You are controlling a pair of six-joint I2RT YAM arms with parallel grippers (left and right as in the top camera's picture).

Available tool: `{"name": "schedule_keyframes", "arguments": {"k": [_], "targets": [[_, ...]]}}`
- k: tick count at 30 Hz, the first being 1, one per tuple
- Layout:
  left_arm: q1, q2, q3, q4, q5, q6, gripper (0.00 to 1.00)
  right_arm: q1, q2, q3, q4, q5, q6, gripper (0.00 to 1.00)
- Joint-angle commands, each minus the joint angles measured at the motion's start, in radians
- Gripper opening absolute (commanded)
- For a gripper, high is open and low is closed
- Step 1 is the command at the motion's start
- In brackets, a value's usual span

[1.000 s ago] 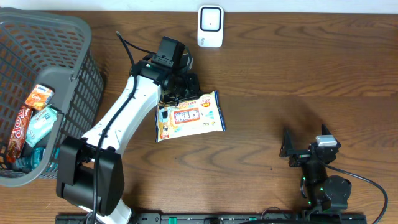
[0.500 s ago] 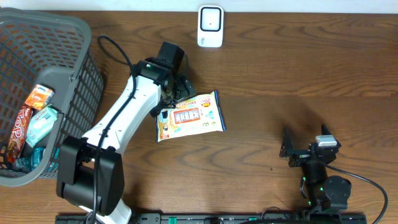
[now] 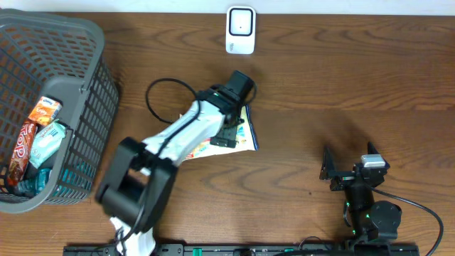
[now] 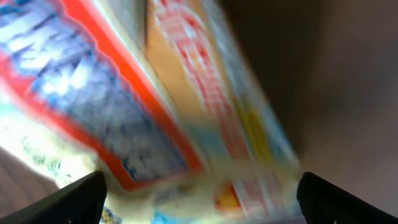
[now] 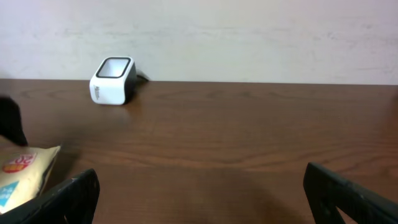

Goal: Scan the item barcode

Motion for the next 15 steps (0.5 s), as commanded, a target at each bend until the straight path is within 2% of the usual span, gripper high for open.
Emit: {"name": "schedule_keyframes", "arguments": {"k": [1,5,6,8,12,15], "targets": [[0.017,0.114,-0.001,-0.006,-0.029,-0.089,0.98,0.005,-0.006,-0.002,-0.004,0.004,-0.015,0.99],[0.024,0.188,-0.001,-0.005,0.026,-0.087,0.96,0.005,-0.006,-0.002,-0.004,0.004,-0.015,0.99],[0.024,0.198,-0.001,-0.005,0.055,-0.066,0.52,0.005,-0.006,-0.002,-0.004,0.004,-0.015,0.99],[0.023,0.197,-0.001,-0.003,0.088,-0.023,0.08,0.005,-0.006,-0.002,-0.004,0.004,-0.015,0.99],[0.018,0.197,-0.001,0.059,0.14,0.122,0.07,0.005,-0.006,-0.002,-0.004,0.004,-0.015,0.99],[-0.01,0.197,-0.001,0.177,0.164,0.27,0.07,0.005,-0.006,-0.002,-0.004,0.004,-0.015,0.99]]}}
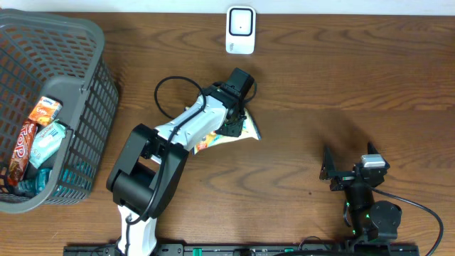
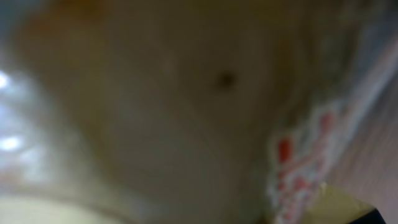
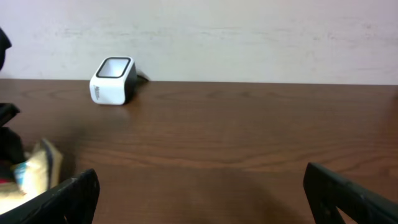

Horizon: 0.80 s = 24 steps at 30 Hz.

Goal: Scan the item barcode

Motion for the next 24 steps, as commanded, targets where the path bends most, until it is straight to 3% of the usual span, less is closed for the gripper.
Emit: {"name": "schedule_keyframes", "arguments": {"k": [1,6,11,15,18,24], "targets": [[-0.045,0.102,-0.044,0.124,0.05,0.226,0.07,0.005,-0.006,-0.002,-0.004,0.004,-0.015,0.99],[-0.115,0.102,-0.043,0.218,0.055,0.248,0.07,0.005,-0.006,-0.002,-0.004,0.004,-0.015,0.99],[-0.215,0.102,-0.043,0.259,0.116,0.133,0.07,0.005,-0.006,-0.002,-0.004,0.004,-0.015,0.99],[-0.256,0.1,-0.043,0.312,0.155,0.132,0.08,0.005,-0.006,-0.002,-0.004,0.004,-0.015,0.99],[-0.254,0.091,-0.04,0.312,0.2,0.136,0.25,0.005,-0.006,-0.002,-0.004,0.004,-0.015,0.99],[-0.24,0.029,-0.038,0.31,0.208,0.203,0.3,0.005,-0.006,-0.002,-0.004,0.004,-0.015,0.99]]}}
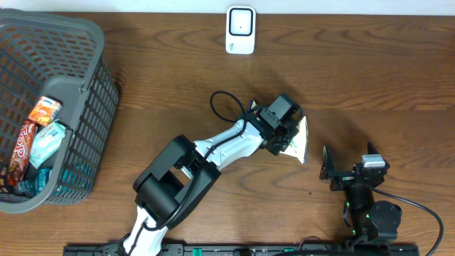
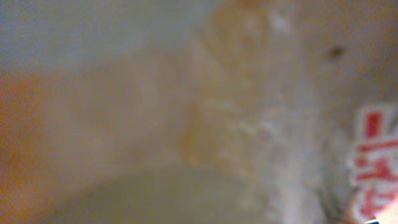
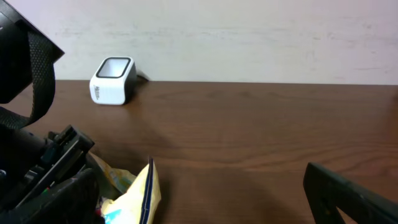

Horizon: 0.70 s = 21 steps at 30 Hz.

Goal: Scan the item barcode
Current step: 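Release the pack and move the left gripper back to the basket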

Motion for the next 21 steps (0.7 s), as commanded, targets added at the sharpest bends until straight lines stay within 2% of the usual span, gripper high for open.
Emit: {"name": "schedule_keyframes", "arguments": {"k": [1,4,6,7,8,10,13,15,16,18,21], "targets": [[0.014,-0.042,-0.028,-0.016,0.016,0.068,0.3,0.005,-0.006,-0.002,-0.004,0.004,-0.015,0.99],[0.017,-0.123,-0.028,-0.064,-0.05,0.139,0.31,0.005,-0.006,-0.002,-0.004,0.004,-0.015,0.99],[0.016,-0.195,-0.028,-0.114,-0.133,0.2,0.35,0.005,-0.006,-0.002,-0.004,0.004,-0.015,0.99],[0.016,-0.239,-0.028,-0.134,-0.178,0.251,0.41,0.005,-0.006,-0.002,-0.004,0.004,-0.015,0.99],[0.016,-0.278,-0.028,-0.141,-0.209,0.309,0.63,0.005,-0.006,-0.002,-0.004,0.004,-0.015,0.99],[0.016,-0.335,-0.028,-0.143,-0.225,0.385,0.8,0.005,-0.006,-0.002,-0.004,0.004,-0.015,0.99],[0.017,-0.401,-0.028,-0.143,-0.235,0.501,0.81,0.005,-0.006,-0.002,-0.004,0.004,-0.015,0.99],[0.018,-0.435,-0.028,-0.147,-0.266,0.577,0.88,0.005,-0.006,-0.002,-0.004,0.004,-0.015,0.99],[0.023,-0.464,-0.028,-0.153,-0.29,0.626,0.95,0.005,-0.006,-0.002,-0.004,0.004,-0.015,0.99],[0.042,-0.525,-0.028,-0.169,-0.314,0.695,0.99,0.005,-0.006,-0.002,-0.004,0.004,-0.015,0.99],[0.094,-0.621,-0.028,-0.22,-0.338,0.789,0.99,0.005,-0.006,-0.002,-0.004,0.004,-0.015,0.99]]}}
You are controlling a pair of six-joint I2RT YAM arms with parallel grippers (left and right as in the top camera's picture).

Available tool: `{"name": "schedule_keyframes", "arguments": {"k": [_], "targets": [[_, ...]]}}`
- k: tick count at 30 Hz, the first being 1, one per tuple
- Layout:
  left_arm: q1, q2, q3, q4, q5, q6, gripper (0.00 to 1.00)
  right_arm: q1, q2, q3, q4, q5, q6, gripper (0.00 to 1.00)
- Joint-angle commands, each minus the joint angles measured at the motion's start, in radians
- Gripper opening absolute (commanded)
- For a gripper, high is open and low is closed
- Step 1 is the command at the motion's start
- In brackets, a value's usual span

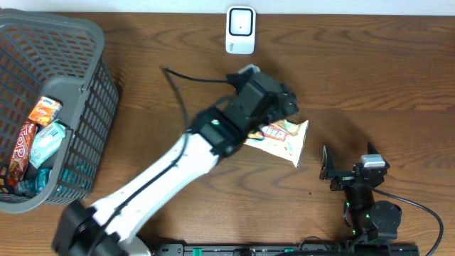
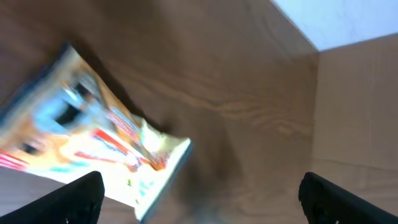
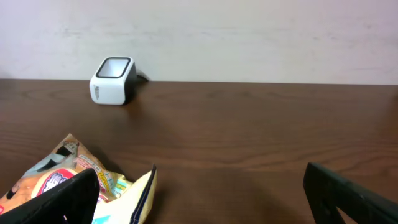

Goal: Scan the item barcode
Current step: 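Release the pack and move the left gripper back to the basket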

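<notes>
The item, a colourful snack packet (image 1: 281,136), lies flat on the wooden table right of centre. It also shows in the left wrist view as the packet (image 2: 93,146) and in the right wrist view as the packet (image 3: 74,180). My left gripper (image 1: 277,107) hovers just beyond the packet's far edge, open and empty (image 2: 199,196). The right gripper (image 1: 328,171) rests open to the right of the packet, nothing between its fingers (image 3: 199,199). A white scanner (image 1: 240,30) stands at the table's far edge, also in view as the scanner (image 3: 113,81).
A grey mesh basket (image 1: 85,43) with several other snack packets stands at the far left. A wall rises right behind the scanner. A cardboard panel (image 2: 357,106) shows past the table's edge in the left wrist view.
The left gripper held the packet upright close to the right gripper. Now the packet lies flat on the table, and the left gripper is open and drawn back above it.
First the left gripper was open over the packet in the middle of the table. Then it was shut on the packet there. Later it held the packet further right, near the right gripper. Now the packet lies released there. The right arm never moved.
</notes>
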Motion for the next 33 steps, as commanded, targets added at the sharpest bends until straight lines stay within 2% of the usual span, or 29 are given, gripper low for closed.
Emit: {"name": "schedule_keyframes", "arguments": {"k": [1,4,6,13,17,20,25,30,33], "targets": [[0.086,-0.159,0.003,-0.068,-0.102,0.203,0.99,0.005,-0.006,-0.002,-0.004,0.004,-0.015,0.99],[0.181,-0.263,0.021,-0.17,-0.162,0.242,0.99,0.005,-0.006,-0.002,-0.004,0.004,-0.015,0.99],[0.289,-0.352,0.042,-0.223,-0.168,0.262,0.98,0.005,-0.006,-0.002,-0.004,0.004,-0.015,0.99],[0.613,-0.543,0.048,-0.258,-0.171,0.304,0.98,0.005,-0.006,-0.002,-0.004,0.004,-0.015,0.99],[0.836,-0.588,0.048,-0.303,-0.293,0.375,0.98,0.005,-0.006,-0.002,-0.004,0.004,-0.015,0.99],[1.003,-0.552,0.048,-0.378,-0.347,0.385,0.98,0.005,-0.006,-0.002,-0.004,0.004,-0.015,0.99],[1.199,-0.418,0.047,-0.432,-0.346,0.368,0.98,0.005,-0.006,-0.002,-0.004,0.004,-0.015,0.99],[1.295,-0.259,0.047,-0.481,-0.339,0.272,0.98,0.005,-0.006,-0.002,-0.004,0.004,-0.015,0.99],[1.31,-0.123,0.047,-0.494,-0.339,0.263,0.98,0.005,-0.006,-0.002,-0.004,0.004,-0.015,0.99]]}}
